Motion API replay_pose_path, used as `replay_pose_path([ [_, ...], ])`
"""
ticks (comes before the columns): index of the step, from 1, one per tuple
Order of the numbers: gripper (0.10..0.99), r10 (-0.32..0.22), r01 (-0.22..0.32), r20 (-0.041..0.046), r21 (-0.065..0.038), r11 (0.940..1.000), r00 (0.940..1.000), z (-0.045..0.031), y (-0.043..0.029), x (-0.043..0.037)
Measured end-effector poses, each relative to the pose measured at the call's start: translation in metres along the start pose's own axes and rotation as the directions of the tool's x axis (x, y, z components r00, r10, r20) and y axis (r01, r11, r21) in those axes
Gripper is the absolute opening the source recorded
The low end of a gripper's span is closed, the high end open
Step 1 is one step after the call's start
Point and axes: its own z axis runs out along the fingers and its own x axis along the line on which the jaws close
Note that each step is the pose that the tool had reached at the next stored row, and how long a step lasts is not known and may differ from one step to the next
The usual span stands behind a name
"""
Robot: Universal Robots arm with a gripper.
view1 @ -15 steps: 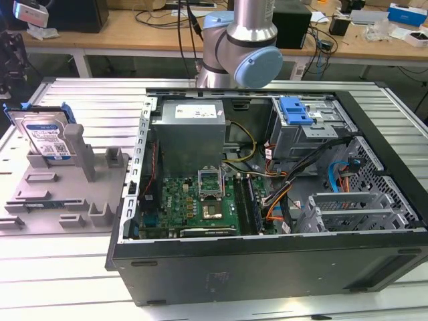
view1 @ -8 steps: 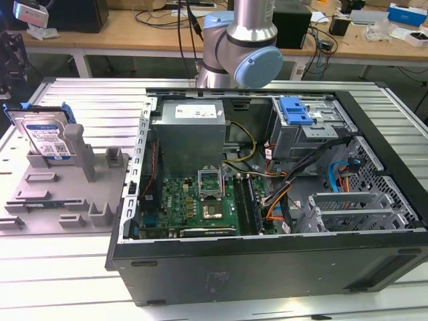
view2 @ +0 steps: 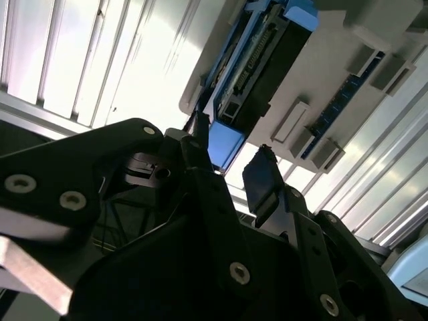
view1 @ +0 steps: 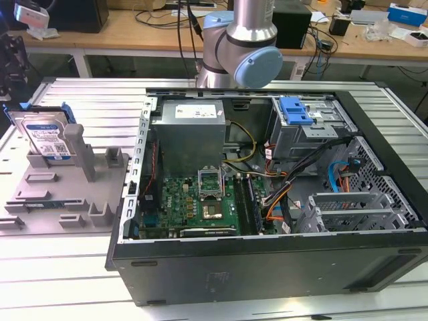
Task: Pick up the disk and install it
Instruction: 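Pick up the disk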
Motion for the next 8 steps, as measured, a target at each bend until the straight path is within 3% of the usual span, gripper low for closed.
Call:
replay_pose_path([
  [8,0.482,0.000,0.000,-0.0134,0.000,1.0000,0.9999,0.0033,0.0001,-0.0001],
])
